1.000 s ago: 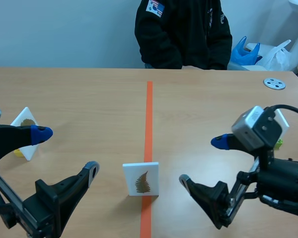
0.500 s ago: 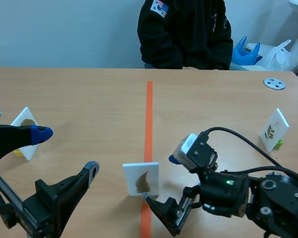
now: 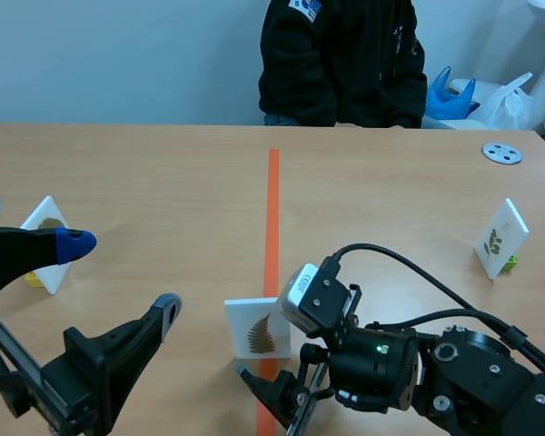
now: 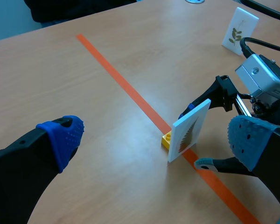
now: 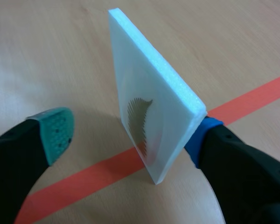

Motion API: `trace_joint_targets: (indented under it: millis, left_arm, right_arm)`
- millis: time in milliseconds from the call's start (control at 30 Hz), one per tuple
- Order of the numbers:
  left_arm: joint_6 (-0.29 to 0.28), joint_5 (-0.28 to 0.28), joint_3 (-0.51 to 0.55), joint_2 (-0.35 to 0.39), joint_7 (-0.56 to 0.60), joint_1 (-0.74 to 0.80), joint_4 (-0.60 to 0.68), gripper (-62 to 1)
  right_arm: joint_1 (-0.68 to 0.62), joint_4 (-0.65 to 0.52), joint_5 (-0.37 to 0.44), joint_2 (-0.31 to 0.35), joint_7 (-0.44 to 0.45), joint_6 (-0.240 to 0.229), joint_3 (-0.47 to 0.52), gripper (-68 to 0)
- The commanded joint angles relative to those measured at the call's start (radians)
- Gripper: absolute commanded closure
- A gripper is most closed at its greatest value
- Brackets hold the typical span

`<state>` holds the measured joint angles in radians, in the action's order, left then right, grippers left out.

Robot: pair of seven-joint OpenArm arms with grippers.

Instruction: Sort the leaf by its shape. The table is split by an orange tape line. A compound leaf with several leaflets goes to the left side, a simple leaf with one blade goes to the right side. Return to the home posture when a red brick is placed on the table.

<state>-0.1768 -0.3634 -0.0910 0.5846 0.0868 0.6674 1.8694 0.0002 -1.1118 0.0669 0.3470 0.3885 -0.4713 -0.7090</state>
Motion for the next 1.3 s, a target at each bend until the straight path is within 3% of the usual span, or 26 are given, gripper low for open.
trace_joint_targets:
  millis: [0, 300, 600, 767, 933, 1267]
  left_arm:
    - [-0.002, -0.006, 0.007, 0.0, 0.021, -0.003, 0.01, -62.3]
    - [-0.002, -0.006, 0.007, 0.0, 0.021, -0.003, 0.01, -62.3]
    - [-0.002, -0.006, 0.007, 0.0, 0.021, -0.003, 0.01, -62.3]
    - [-0.002, -0.006, 0.007, 0.0, 0.021, -0.003, 0.01, -62.3]
    - [-0.002, -0.006, 0.007, 0.0, 0.021, -0.003, 0.01, -62.3]
    - [-0.002, -0.006, 0.007, 0.0, 0.021, -0.003, 0.01, -62.3]
  right_arm:
    - [0.008, -0.03, 0.007, 0.013, 0.019, 0.001, 0.006, -38.3]
    - [0.008, -0.03, 0.007, 0.013, 0.018, 0.004, 0.006, -16.5]
    - [0.008, -0.03, 0.007, 0.015, 0.019, 0.004, 0.006, -1.4]
    - [0.007, -0.058, 0.008, 0.034, 0.078, -0.001, 0.021, -1.5]
    - [-0.032, -0.15, 0.014, 0.073, 0.082, -0.001, 0.083, -1.5]
    - [-0.216, -0.34, 0.04, 0.127, 0.081, -0.084, 0.353, -1.5]
